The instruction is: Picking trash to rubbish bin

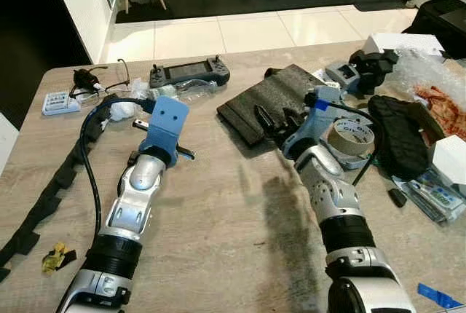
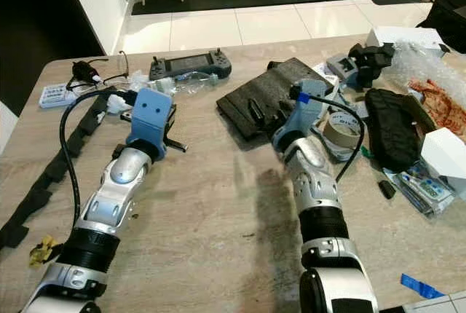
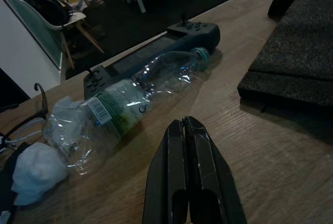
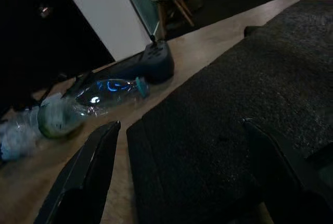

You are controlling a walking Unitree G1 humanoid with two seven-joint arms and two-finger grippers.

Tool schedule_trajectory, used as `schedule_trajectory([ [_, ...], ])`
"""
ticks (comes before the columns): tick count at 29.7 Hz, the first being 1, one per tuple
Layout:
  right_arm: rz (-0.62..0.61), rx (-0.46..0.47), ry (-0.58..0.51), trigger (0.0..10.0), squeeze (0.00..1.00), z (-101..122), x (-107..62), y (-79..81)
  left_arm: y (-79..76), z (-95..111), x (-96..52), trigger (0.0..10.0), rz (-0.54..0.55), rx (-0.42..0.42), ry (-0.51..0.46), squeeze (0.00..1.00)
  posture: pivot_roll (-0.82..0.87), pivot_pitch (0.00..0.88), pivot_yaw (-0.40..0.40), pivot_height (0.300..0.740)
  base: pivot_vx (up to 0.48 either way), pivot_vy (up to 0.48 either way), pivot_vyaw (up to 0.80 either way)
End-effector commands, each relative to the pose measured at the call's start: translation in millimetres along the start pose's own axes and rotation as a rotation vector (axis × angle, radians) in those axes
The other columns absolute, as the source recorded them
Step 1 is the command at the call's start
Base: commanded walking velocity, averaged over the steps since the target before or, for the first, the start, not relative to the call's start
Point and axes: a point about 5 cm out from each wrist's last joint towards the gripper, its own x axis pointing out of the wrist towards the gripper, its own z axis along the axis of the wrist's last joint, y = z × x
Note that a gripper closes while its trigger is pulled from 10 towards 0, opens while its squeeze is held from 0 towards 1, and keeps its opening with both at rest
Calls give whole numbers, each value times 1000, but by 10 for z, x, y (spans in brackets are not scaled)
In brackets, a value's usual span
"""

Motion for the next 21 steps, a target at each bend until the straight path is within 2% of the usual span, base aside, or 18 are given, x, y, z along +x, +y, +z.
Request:
schedule_trajectory([
  [1,-27,31,8,10000,1000,-33,-25,-15,12,-12,-31,10000,-13,31,-1,0,-40,107,38,740,0,0,0],
  [7,-134,71,-6,10000,1000,-32,-82,-64,11,-7,-45,10000,-27,36,-3,0,-40,115,36,740,0,0,0],
  [10,-132,71,-16,10000,1000,-21,-109,-48,21,-16,-56,10000,-27,38,-1,0,-41,111,38,740,0,0,0],
  [21,-229,94,-50,10000,1000,-41,-381,-147,63,-24,-64,10000,-26,48,7,0,-42,118,42,740,0,0,0],
])
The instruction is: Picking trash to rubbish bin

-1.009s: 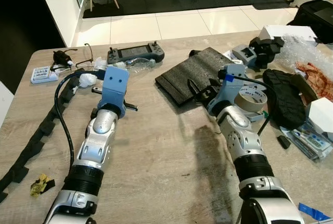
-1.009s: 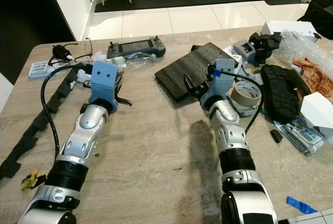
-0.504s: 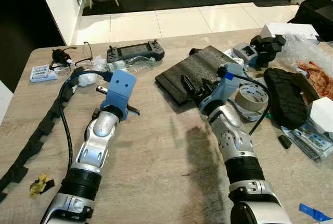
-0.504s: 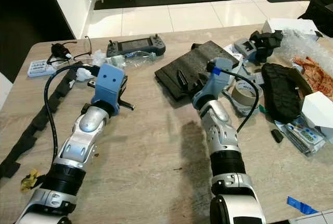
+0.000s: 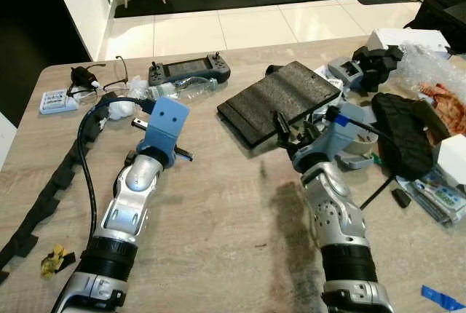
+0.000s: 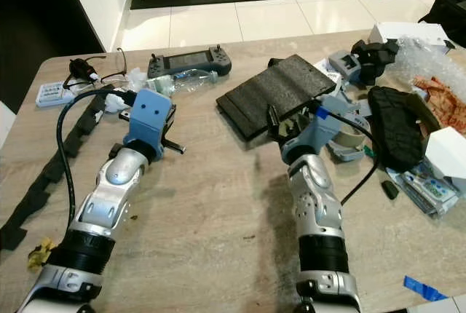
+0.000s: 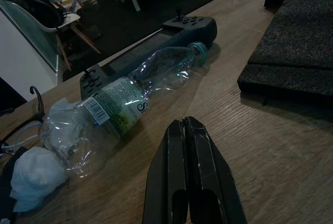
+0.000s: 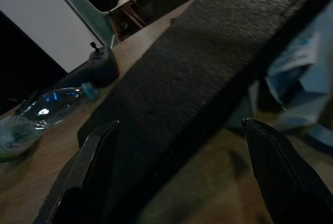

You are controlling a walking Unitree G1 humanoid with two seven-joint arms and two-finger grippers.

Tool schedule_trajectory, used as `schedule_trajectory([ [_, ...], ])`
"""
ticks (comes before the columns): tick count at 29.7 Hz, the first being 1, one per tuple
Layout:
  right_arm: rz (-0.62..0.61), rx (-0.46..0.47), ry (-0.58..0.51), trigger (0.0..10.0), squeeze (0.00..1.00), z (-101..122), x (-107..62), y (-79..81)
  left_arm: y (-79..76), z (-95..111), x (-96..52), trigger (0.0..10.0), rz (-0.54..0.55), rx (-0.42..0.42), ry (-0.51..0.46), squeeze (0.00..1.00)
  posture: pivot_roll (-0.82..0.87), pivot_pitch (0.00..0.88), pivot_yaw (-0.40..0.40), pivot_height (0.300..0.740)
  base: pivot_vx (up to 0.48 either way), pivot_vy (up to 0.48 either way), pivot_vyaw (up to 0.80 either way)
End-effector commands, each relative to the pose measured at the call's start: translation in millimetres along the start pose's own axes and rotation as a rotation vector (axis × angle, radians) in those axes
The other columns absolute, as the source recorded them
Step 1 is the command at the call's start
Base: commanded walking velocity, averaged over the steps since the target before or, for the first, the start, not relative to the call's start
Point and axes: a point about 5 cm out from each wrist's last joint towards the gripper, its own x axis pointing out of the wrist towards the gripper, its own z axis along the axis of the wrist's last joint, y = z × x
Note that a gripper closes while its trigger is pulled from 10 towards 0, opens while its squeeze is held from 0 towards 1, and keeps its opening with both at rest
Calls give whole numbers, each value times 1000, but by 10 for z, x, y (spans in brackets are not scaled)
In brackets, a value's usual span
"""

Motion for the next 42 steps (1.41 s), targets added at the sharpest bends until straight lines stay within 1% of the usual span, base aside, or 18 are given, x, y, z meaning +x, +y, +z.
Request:
schedule_trajectory([
  [1,-35,27,17,10000,1000,-29,-45,-39,7,-45,-36,10000,-14,25,20,0,-40,117,43,740,0,0,0],
  [5,-105,83,27,10000,1000,-75,-120,-98,11,-43,-40,10000,-21,35,19,0,-38,110,46,740,0,0,0],
  [9,-145,128,34,10000,1000,-104,-120,-160,7,-38,-31,10000,-23,39,19,0,-37,105,49,740,0,0,0],
  [10,-164,140,40,10000,376,-116,-108,-201,1,-33,-26,10000,-25,41,18,0,-37,105,49,740,0,0,0],
  [11,-175,145,44,10000,251,-119,-99,-227,-1,-28,-22,10000,-26,42,17,0,-29,103,50,740,0,0,0],
  [12,-175,145,44,10000,251,-119,-99,-227,-1,-28,-22,10000,-26,42,17,0,-29,103,50,740,0,0,0],
  [13,-178,159,46,10000,0,-116,-83,-248,-4,-21,-19,10000,-28,44,15,0,-29,103,50,740,0,0,0],
  [18,-167,176,55,10000,0,-96,19,-276,-1,-7,-19,10000,-35,54,9,0,-23,99,56,740,0,0,0],
  [21,-157,200,73,10000,0,-97,138,-276,-8,16,-8,10000,-42,62,-3,0,-21,98,60,740,0,0,0],
  [25,-135,220,118,10000,0,-129,238,-266,-19,58,-1,10000,-62,45,-30,0,-13,97,60,740,0,0,0],
  [28,-137,226,127,10000,0,-129,278,-271,-40,83,-12,10000,-96,8,-50,0,-7,94,60,740,0,0,0],
  [30,-129,247,131,10000,0,-118,310,-270,-120,143,-58,10000,-201,-93,-86,0,-7,94,60,740,0,0,0],
  [31,-129,247,131,10000,0,-118,310,-270,-120,143,-58,10000,-201,-93,-86,0,-7,94,60,740,0,0,0],
  [32,-124,253,134,10000,0,-110,331,-271,-177,189,-94,10000,-276,-139,-113,0,-8,94,61,740,0,0,0],
  [33,-123,253,138,10000,0,-102,352,-278,-258,237,-151,10000,-380,-161,-139,0,-6,94,62,740,0,0,0],
  [35,-123,248,145,10000,0,-96,386,-289,-365,281,-224,10000,-501,-184,-156,0,-6,94,62,740,0,0,0],
  [38,-116,249,160,10000,0,-95,444,-299,-459,322,-265,10000,-586,-214,-161,0,-5,95,65,740,0,0,0],
  [42,-93,244,189,10000,0,-98,494,-283,-525,338,-291,10000,-639,-210,-160,0,-5,96,64,740,0,0,0],
])
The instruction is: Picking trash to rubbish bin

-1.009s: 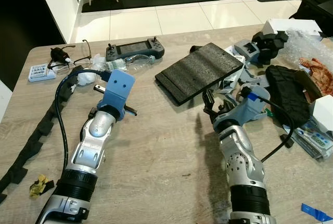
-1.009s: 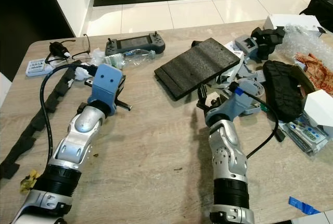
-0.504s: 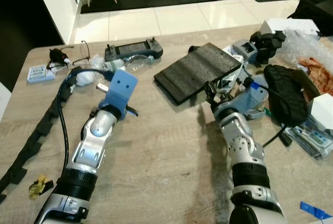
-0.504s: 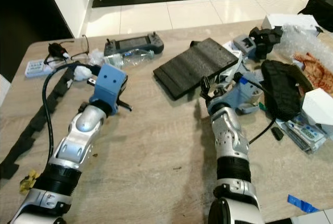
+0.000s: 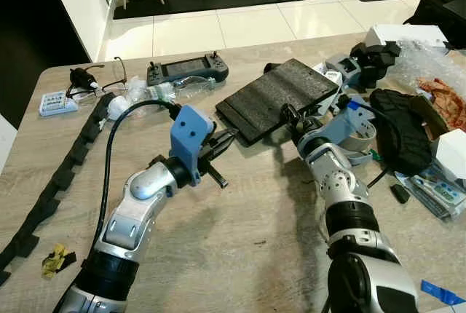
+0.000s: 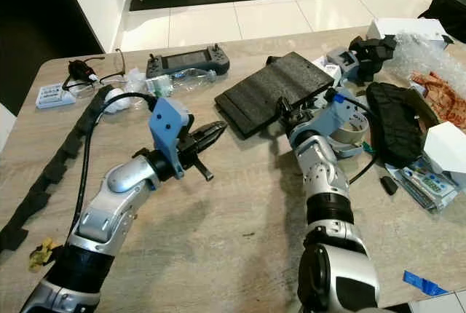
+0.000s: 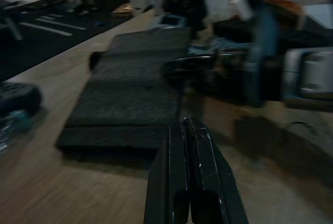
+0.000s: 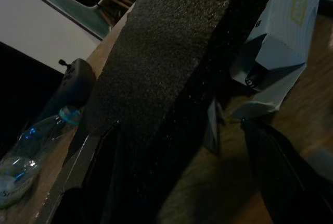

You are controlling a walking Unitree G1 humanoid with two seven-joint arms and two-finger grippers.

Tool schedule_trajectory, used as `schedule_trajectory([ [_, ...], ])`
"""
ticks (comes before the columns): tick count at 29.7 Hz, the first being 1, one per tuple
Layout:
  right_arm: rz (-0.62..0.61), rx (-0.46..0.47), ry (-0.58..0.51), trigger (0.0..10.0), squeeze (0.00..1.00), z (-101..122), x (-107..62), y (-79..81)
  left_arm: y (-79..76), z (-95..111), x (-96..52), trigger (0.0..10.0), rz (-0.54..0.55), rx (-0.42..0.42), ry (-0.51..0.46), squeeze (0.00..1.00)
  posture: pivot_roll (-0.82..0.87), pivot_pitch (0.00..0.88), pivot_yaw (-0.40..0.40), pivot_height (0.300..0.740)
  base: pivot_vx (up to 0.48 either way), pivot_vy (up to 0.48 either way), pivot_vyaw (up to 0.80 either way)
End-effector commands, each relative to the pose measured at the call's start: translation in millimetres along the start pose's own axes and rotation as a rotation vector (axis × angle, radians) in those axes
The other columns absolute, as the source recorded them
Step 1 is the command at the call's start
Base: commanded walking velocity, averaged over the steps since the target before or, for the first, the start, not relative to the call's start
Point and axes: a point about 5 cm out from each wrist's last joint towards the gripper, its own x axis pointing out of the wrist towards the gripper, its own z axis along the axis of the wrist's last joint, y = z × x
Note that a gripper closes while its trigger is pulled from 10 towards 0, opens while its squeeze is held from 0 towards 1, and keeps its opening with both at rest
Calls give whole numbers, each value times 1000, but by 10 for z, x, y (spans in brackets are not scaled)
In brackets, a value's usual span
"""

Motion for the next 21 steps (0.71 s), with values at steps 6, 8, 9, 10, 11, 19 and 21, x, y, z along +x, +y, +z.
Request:
schedule_trajectory([
  [6,9,24,104,10000,0,-146,53,-15,-69,-36,-38,10000,-57,-10,31,0,-3,97,63,740,0,0,0],
  [8,14,24,108,10000,0,-147,61,-7,-67,-35,-38,10000,-57,-7,33,0,-3,97,63,740,0,0,0],
  [9,19,25,114,10000,0,-151,67,2,-66,-36,-37,10000,-57,-5,34,0,-3,97,63,740,0,0,0],
  [10,29,28,123,10000,0,-157,79,18,-62,-35,-37,10000,-57,-1,37,0,-1,99,63,740,0,0,0],
  [11,29,28,123,10000,0,-157,79,18,-62,-35,-37,10000,-57,-1,37,0,-1,99,63,740,0,0,0],
  [19,136,39,215,10000,0,-260,122,196,-72,-43,-45,10000,-68,11,56,0,-2,103,64,740,0,0,0],
  [21,153,32,225,10000,0,-280,121,219,-76,-46,-45,10000,-69,12,57,0,-2,103,64,740,0,0,0],
])
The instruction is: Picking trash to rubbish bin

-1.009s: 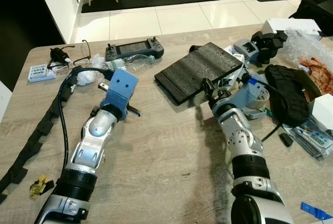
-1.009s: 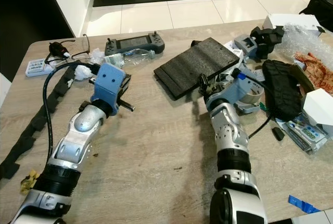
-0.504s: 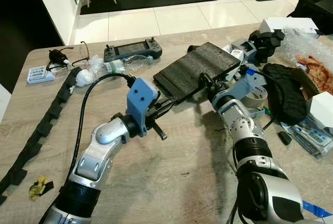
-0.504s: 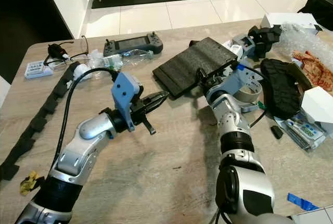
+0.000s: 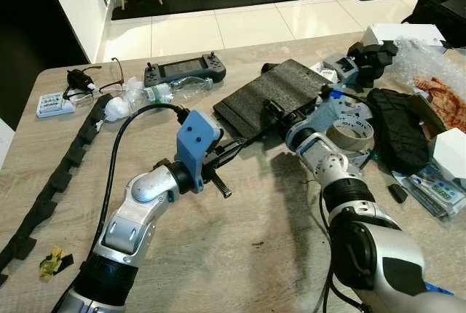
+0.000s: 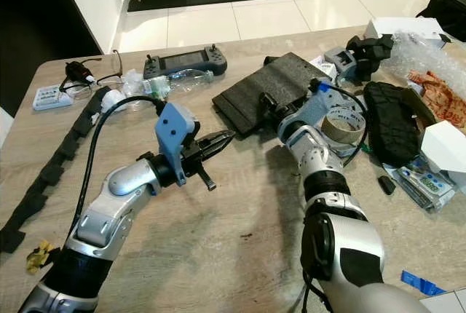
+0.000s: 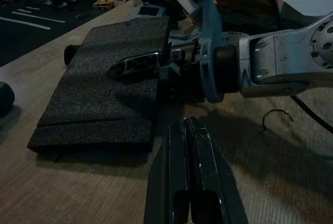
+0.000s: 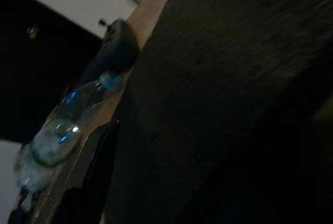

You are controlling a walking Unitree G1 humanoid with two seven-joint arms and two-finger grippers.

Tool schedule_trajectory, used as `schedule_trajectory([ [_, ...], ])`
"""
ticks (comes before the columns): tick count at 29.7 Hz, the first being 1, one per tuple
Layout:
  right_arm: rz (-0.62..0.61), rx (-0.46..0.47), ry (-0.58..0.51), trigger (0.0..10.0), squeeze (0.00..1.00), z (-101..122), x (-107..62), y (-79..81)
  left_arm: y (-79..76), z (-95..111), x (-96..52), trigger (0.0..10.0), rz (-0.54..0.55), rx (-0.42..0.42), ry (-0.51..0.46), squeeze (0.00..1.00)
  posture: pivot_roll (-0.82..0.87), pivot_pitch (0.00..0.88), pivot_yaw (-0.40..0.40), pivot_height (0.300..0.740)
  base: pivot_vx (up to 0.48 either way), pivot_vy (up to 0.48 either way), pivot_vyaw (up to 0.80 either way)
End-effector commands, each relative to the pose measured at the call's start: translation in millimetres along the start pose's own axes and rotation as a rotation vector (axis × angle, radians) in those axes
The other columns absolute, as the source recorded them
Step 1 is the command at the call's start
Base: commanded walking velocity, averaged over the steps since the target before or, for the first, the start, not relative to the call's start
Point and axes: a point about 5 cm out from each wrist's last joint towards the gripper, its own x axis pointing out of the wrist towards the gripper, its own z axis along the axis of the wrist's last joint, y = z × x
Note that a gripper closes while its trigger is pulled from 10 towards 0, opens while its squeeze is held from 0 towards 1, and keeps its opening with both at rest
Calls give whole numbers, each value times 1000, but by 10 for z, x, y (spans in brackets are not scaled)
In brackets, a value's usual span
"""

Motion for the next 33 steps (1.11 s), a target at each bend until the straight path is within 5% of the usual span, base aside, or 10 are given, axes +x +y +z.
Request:
schedule_trajectory([
  [1,5,6,68,10000,0,-154,1,-1,-25,-27,-19,10000,-17,9,24,0,-1,104,65,740,0,0,0],
  [10,33,-7,44,10000,0,-131,17,23,-18,-24,-10,10000,-5,11,23,0,-2,106,65,740,0,0,0],
  [11,34,-6,40,4392,0,-119,18,20,-17,-25,-10,10000,-3,12,24,0,-2,106,64,740,0,0,0],
  [12,39,-3,34,0,0,-104,19,21,-15,-25,-10,10000,-1,12,24,0,-1,107,64,740,0,0,0],
  [28,79,-30,25,0,0,-80,37,77,1,-30,-7,10000,13,21,29,0,-1,107,67,740,0,0,0],
  [33,153,-82,-7,0,0,-2,70,239,33,-32,-9,10000,28,26,30,0,-4,107,68,740,0,0,0],
])
